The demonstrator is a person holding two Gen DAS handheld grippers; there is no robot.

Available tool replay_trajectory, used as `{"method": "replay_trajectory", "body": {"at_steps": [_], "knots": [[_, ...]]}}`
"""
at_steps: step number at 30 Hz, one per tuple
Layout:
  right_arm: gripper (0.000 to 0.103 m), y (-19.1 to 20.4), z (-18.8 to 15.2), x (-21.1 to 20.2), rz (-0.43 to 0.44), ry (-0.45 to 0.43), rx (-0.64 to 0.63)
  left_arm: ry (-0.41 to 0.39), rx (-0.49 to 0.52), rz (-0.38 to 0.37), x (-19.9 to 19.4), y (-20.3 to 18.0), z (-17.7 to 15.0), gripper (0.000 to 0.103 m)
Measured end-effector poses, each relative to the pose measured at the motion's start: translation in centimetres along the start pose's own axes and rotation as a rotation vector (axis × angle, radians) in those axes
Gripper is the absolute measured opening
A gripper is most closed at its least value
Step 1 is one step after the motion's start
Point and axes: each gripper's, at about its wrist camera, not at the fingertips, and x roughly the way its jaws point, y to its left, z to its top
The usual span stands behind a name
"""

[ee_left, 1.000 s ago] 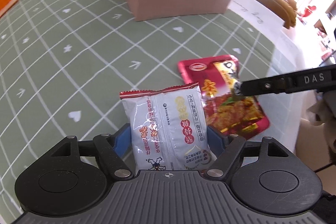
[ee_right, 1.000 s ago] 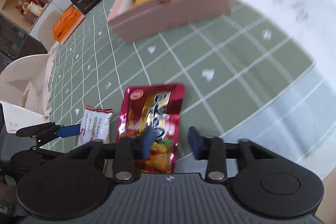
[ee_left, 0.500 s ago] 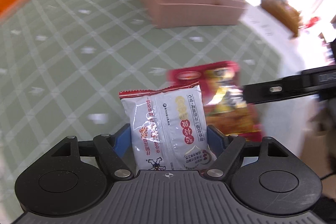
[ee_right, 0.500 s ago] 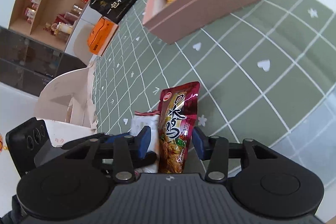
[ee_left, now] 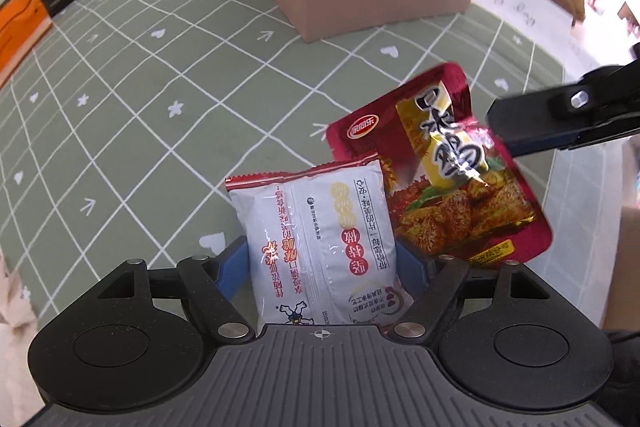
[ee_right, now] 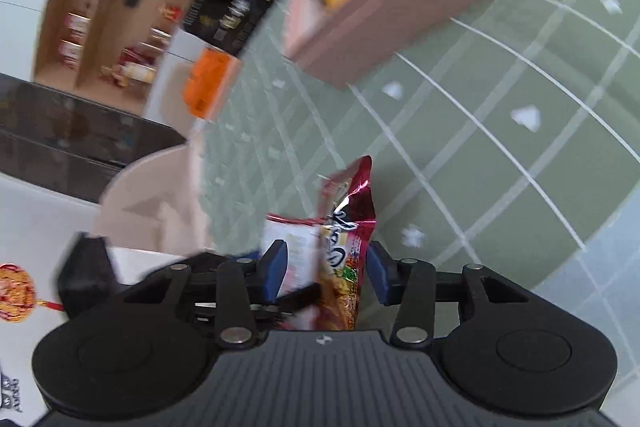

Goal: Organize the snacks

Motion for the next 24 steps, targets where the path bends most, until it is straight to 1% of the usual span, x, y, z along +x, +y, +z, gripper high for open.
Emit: {"method": "replay_trajectory", "body": {"at_steps": [2, 4, 5, 6, 8, 9, 10, 11, 12, 14, 17, 19, 21, 24], "knots": [[0.044, 1.5, 0.1, -0.3, 0.031, -0.015, -0.044, -0.020, -0.025, -0.026, -0.1, 0.6, -0.2, 0.082], [0.044, 3.0, 0.3, 0.0, 0.021, -0.010, -0.089, -0.040, -0.048, -0.050, -0.3, 1.2, -0.4, 0.082], [0.044, 3.8, 0.3, 0.6, -0.006, 0.005, -0.114, -0.049, -0.058, -0.060, -0.4, 1.4, -0.5, 0.082], [0.044, 4.5, 0.4, 1.5, -0.052, 0.025, -0.141, -0.057, -0.068, -0.070, -0.4, 1.7, -0.6, 0.082], [0.044, 5.4, 0.4, 3.6, -0.172, 0.047, -0.195, -0.067, -0.078, -0.087, -0.6, 2.1, -0.7, 0.082], [0.043, 5.3, 0.5, 4.6, -0.213, 0.059, -0.207, -0.072, -0.084, -0.092, -0.6, 2.2, -0.8, 0.082], [0.038, 4.9, 0.7, 5.4, -0.228, 0.073, -0.200, -0.077, -0.089, -0.092, -0.6, 2.2, -0.8, 0.082], [0.034, 4.2, 1.0, 6.2, -0.229, 0.086, -0.172, -0.082, -0.098, -0.085, -0.7, 2.4, -0.9, 0.082], [0.031, 3.5, 1.3, 6.6, -0.211, 0.095, -0.139, -0.088, -0.111, -0.091, -0.6, 2.6, -0.9, 0.082], [0.027, 2.4, 1.8, 6.7, -0.150, 0.094, -0.086, -0.102, -0.148, -0.113, -0.7, 3.2, -1.0, 0.082], [0.022, 1.8, 2.3, 6.6, -0.070, 0.083, -0.051, -0.118, -0.200, -0.142, -0.6, 4.0, -1.0, 0.082], [0.015, 1.9, 2.3, 6.7, -0.067, 0.074, -0.042, -0.121, -0.218, -0.160, -0.8, 4.1, -1.0, 0.082], [0.014, 2.1, 2.2, 6.2, -0.074, 0.060, -0.055, -0.122, -0.223, -0.198, -0.8, 3.7, -0.8, 0.082], [0.013, 2.6, 2.2, 4.8, -0.097, 0.027, -0.073, -0.130, -0.198, -0.218, -0.5, 2.3, 0.0, 0.082]]}}
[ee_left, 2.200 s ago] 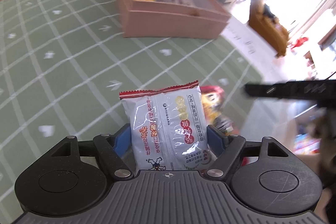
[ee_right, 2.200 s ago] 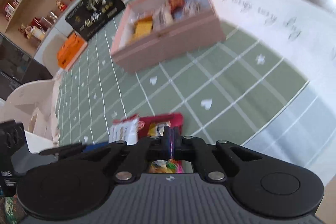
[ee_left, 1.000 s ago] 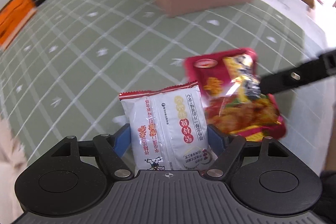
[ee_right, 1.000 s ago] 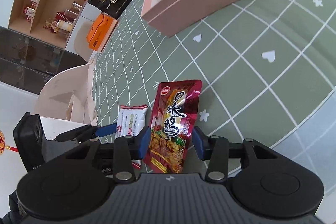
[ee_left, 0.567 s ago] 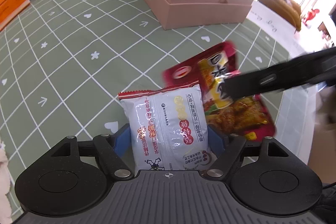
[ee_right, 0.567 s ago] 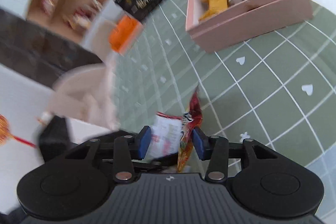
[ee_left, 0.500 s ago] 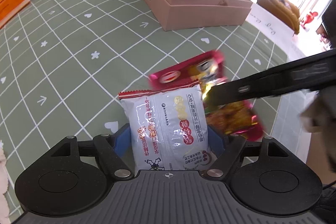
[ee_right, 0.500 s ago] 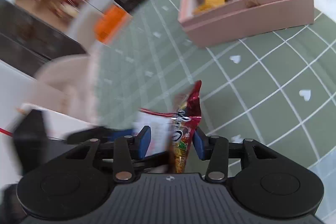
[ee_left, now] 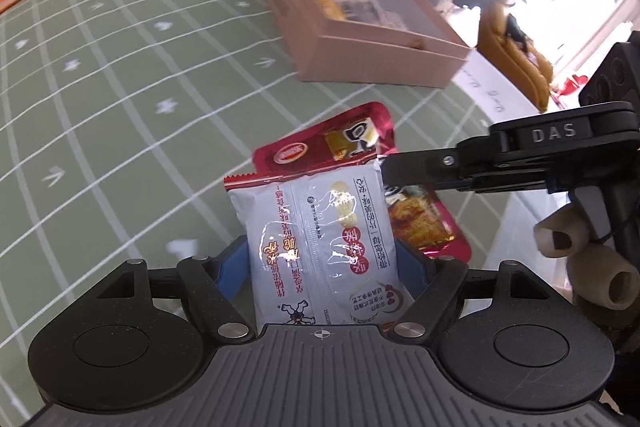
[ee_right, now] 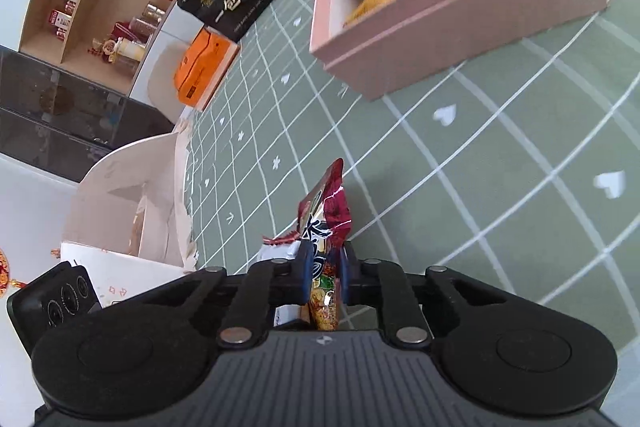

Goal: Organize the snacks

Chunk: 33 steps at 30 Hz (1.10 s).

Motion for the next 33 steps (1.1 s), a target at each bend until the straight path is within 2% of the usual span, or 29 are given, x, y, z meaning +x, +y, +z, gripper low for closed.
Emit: {"method": "replay_trajectory", "body": {"at_steps": [6, 10, 14, 16, 17, 19, 21, 24, 25, 27, 29, 31, 33], "knots": [[0.006, -2.1, 0.3, -5.8, -0.065, -0.085, 0.017, -0.021, 0.056, -0.093, 1.9, -4.4, 1.9, 0.082], [0.005, -3.2, 0.1, -10.1, -0.096, -0.150, 0.035, -0.003, 0.126, -0.032, 2.7, -6.6, 2.2, 0.082], [0.006, -3.0, -0.3, -10.7, -0.127, -0.159, 0.023, 0.012, 0.051, -0.008, 1.7, -4.3, 1.3, 0.082], [0.008, -2.2, -0.7, -9.9, -0.231, -0.154, -0.035, 0.033, -0.015, 0.015, 1.3, -2.7, 0.9, 0.082], [0.010, -1.7, -1.1, -9.2, -0.317, -0.153, -0.086, 0.043, -0.040, 0.032, 1.1, -2.0, 0.7, 0.082], [0.035, -0.8, -1.7, -7.5, -0.464, -0.137, -0.185, 0.042, -0.076, 0.071, 0.6, -1.1, 0.5, 0.082], [0.044, 0.2, -2.7, -5.6, -0.553, -0.120, -0.284, 0.017, -0.106, 0.079, -0.4, -0.1, 0.4, 0.082], [0.045, 0.9, -4.3, -3.5, -0.521, -0.079, -0.349, -0.004, -0.133, 0.104, -1.4, 1.2, 0.5, 0.082], [0.051, 0.9, -4.5, -2.8, -0.494, -0.066, -0.335, 0.005, -0.137, 0.102, -1.4, 1.4, 0.6, 0.082], [0.064, 1.2, -4.5, -2.2, -0.473, -0.101, -0.321, 0.036, -0.124, 0.119, -0.7, 1.4, 0.6, 0.082], [0.069, 1.1, -3.9, -1.5, -0.464, -0.130, -0.288, 0.055, -0.097, 0.141, -0.1, 1.2, 0.4, 0.082], [0.077, 0.9, -3.2, -1.0, -0.472, -0.174, -0.254, 0.049, -0.079, 0.155, 0.1, 0.9, 0.2, 0.082], [0.091, 1.0, -2.9, -0.4, -0.460, -0.191, -0.230, 0.041, -0.085, 0.161, 0.0, 1.1, 0.2, 0.082]]}}
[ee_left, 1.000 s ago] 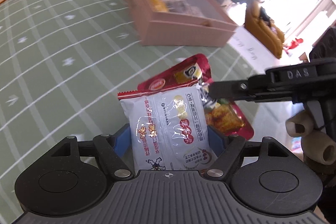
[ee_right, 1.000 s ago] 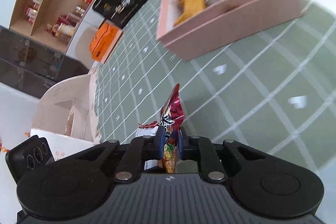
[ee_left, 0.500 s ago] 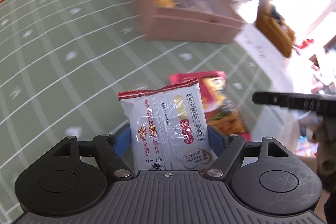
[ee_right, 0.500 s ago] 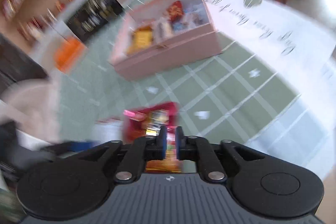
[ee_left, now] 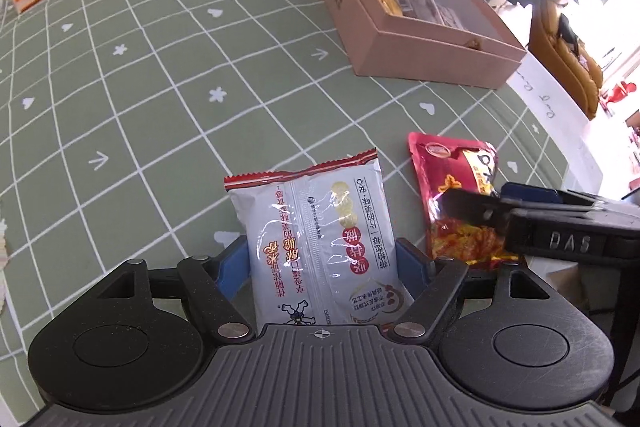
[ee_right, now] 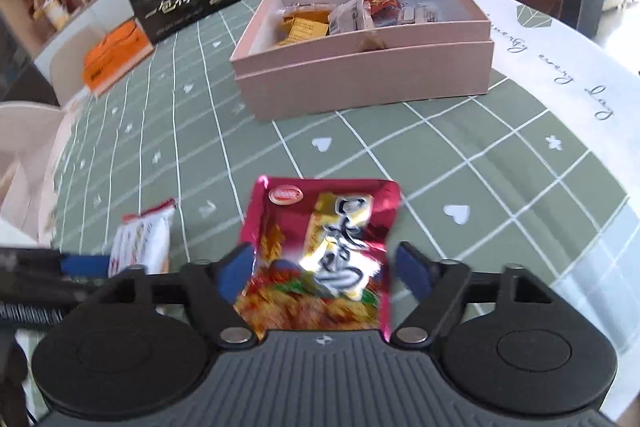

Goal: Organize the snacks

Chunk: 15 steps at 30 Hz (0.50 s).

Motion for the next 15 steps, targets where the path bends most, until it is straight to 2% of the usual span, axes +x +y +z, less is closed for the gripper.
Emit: {"method": "replay_trajectory", "body": {"at_steps": [1, 2, 5, 7, 8, 11, 12, 13, 14, 15], "knots": [[0.100, 0.3, 0.0, 0.3, 0.007, 0.003, 0.000, -0.003, -0.009, -0.002, -0.1, 0.2, 0.1, 0.082], [0.103, 0.8, 0.0, 0.7, 0.003, 0.002, -0.008, -0.005, -0.016, -0.004, -0.1, 0.4, 0.1, 0.082], [0.103, 2.8, -0.3, 1.5, -0.101, -0.012, -0.056, -0.007, -0.021, 0.001, -0.3, 0.7, 0.0, 0.082], [0.103, 4.6, -0.6, 2.5, -0.202, 0.004, -0.141, -0.010, -0.025, 0.009, -0.4, 0.9, -0.1, 0.082], [0.103, 5.2, -0.8, 2.8, -0.223, -0.013, -0.174, -0.009, -0.028, 0.004, -0.4, 1.1, -0.2, 0.082], [0.103, 4.8, -0.6, 3.0, -0.197, 0.007, -0.180, -0.009, -0.036, -0.001, -0.6, 1.2, -0.2, 0.082], [0.101, 4.6, -0.4, 2.9, -0.177, 0.027, -0.194, -0.011, -0.037, -0.006, -0.7, 1.2, -0.2, 0.082], [0.092, 4.3, -0.2, 2.6, -0.166, 0.038, -0.207, -0.014, -0.036, -0.009, -0.7, 1.1, -0.2, 0.082], [0.090, 3.9, -0.1, 2.1, -0.155, 0.046, -0.216, -0.019, -0.034, -0.012, -0.8, 0.9, -0.1, 0.082], [0.082, 3.2, 0.0, 1.8, -0.134, 0.058, -0.215, -0.024, -0.031, -0.015, -0.9, 0.8, 0.0, 0.082]]}}
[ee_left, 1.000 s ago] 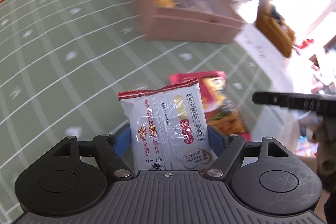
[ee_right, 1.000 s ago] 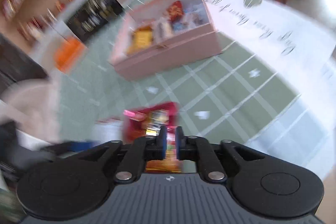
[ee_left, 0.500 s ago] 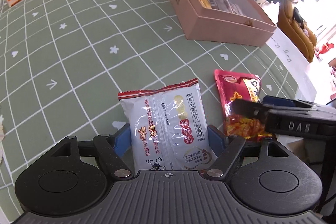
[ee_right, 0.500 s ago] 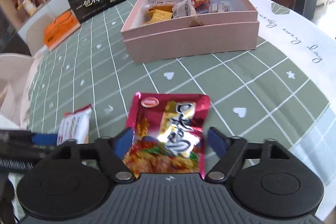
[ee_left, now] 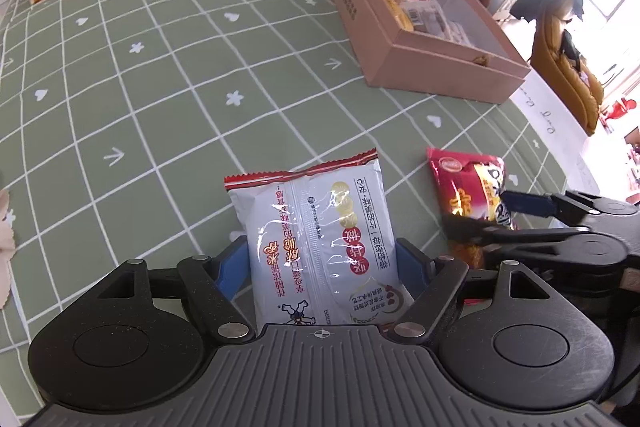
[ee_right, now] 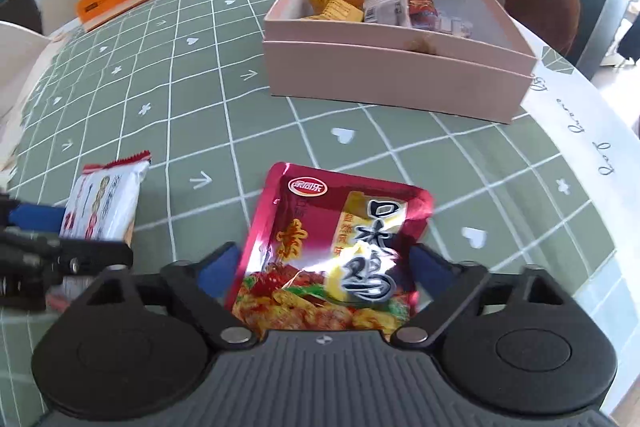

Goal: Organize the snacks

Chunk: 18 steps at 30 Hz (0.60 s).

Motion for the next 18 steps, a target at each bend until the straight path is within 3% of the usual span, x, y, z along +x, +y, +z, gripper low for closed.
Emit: {"method": "replay_trajectory", "body": {"at_steps": [1, 6, 9, 14, 18], "knots": [[0.071, -0.7, -0.1, -0.6, 0.014, 0.001, 0.002, -0.005, 0.004, -0.005, -0.1, -0.2, 0.1, 0.082], [0.052, -4.9, -0.8, -2.5, 0.072, 0.031, 0.077, -0.004, 0.025, -0.035, 0.1, -1.4, 0.4, 0.082], [0.042, -5.8, -1.0, -3.7, 0.041, 0.013, 0.065, 0.027, 0.063, -0.050, 1.0, -2.7, 0.2, 0.082], [0.040, -5.5, -1.2, -4.9, -0.087, -0.015, -0.045, 0.056, 0.216, -0.041, 2.7, -6.6, -0.7, 0.082], [0.039, -5.9, -1.5, -5.9, -0.190, -0.035, -0.112, 0.069, 0.300, -0.079, 3.8, -9.9, -0.4, 0.082]]}}
